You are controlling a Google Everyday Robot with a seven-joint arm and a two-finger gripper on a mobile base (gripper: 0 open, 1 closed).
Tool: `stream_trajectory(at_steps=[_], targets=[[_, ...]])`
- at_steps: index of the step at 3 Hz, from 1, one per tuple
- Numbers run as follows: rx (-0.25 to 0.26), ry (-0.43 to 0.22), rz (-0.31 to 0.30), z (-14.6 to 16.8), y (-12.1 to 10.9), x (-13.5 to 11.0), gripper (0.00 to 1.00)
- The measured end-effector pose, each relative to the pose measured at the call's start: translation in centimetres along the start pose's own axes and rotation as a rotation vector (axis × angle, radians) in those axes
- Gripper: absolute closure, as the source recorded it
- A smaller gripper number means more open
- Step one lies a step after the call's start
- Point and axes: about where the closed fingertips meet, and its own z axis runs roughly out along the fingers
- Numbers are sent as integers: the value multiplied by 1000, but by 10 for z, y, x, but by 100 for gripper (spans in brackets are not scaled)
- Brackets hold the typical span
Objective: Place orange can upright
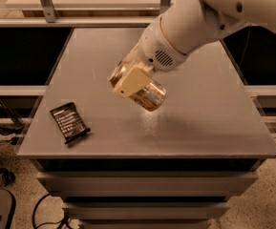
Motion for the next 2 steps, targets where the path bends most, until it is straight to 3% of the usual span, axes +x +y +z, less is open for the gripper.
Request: stream_trajectory(at_steps=[2], targets=[[46,-189,53,26,-19,6,100]])
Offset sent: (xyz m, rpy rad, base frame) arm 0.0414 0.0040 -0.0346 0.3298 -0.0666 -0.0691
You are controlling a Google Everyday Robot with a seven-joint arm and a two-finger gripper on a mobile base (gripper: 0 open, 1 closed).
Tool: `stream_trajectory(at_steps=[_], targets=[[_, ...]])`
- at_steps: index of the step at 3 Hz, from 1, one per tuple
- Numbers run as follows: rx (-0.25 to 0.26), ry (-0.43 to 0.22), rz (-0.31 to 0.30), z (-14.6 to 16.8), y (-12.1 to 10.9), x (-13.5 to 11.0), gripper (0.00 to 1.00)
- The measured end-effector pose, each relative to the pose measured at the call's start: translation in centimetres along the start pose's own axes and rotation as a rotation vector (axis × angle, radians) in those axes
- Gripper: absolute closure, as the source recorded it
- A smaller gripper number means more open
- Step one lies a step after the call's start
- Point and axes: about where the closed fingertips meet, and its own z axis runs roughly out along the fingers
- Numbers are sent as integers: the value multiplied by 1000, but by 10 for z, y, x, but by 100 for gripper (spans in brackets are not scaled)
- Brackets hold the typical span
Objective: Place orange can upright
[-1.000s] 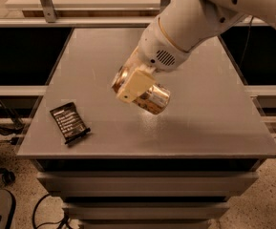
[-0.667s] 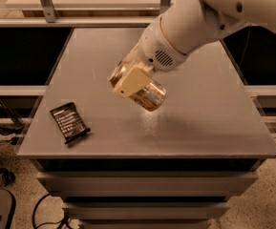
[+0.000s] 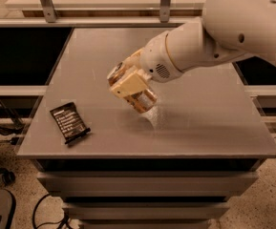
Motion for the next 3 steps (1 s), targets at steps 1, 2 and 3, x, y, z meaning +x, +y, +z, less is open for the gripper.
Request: stream_trajectory(at_steps=[1,2,3], targets=[[27,-111,13,6,-7,6,100],[58,-205,7,3,-15,7,100],[82,-277,-8,-2,-20,6,100]])
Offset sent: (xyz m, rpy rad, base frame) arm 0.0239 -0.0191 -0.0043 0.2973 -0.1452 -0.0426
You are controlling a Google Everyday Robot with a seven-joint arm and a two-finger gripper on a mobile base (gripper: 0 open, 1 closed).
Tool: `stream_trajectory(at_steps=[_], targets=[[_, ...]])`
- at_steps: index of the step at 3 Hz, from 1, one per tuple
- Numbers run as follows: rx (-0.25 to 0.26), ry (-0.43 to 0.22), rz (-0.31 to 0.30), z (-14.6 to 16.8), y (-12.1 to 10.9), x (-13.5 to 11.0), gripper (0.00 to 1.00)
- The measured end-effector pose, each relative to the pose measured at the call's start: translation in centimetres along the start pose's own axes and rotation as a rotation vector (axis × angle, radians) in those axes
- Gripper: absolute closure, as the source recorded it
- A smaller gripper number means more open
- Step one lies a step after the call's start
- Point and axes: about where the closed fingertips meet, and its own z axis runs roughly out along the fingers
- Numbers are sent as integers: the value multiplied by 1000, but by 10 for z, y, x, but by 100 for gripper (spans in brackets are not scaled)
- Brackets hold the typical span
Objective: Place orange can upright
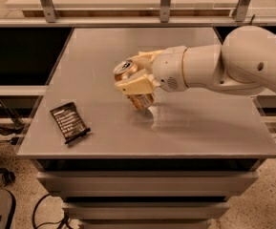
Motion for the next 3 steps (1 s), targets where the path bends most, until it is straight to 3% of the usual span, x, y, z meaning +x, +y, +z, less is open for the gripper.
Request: stream_trajectory(at_steps=[3], targets=[[26,-190,-47,4,-10,-6,100]])
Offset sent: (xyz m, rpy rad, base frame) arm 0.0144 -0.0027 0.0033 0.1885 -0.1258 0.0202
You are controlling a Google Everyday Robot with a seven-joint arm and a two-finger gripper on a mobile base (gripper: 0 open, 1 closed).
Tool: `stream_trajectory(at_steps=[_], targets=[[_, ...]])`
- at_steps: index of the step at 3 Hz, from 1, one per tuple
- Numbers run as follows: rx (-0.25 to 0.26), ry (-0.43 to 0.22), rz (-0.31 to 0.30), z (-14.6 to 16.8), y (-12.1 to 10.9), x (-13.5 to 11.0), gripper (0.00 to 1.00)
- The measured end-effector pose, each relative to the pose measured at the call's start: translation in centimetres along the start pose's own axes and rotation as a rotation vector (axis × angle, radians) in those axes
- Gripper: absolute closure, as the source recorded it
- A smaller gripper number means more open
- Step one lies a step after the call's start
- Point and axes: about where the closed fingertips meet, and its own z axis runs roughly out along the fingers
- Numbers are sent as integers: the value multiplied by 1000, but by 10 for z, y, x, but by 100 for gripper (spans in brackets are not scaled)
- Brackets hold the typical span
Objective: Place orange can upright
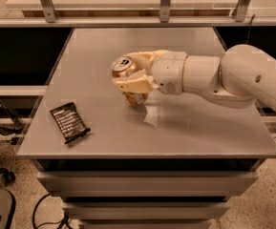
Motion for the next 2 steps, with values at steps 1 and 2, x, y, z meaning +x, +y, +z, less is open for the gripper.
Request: stream_trajectory(at_steps=[1,2], targets=[[9,-35,-10,1,-2,-2,100],[23,-66,-8,2,-2,-2,100]])
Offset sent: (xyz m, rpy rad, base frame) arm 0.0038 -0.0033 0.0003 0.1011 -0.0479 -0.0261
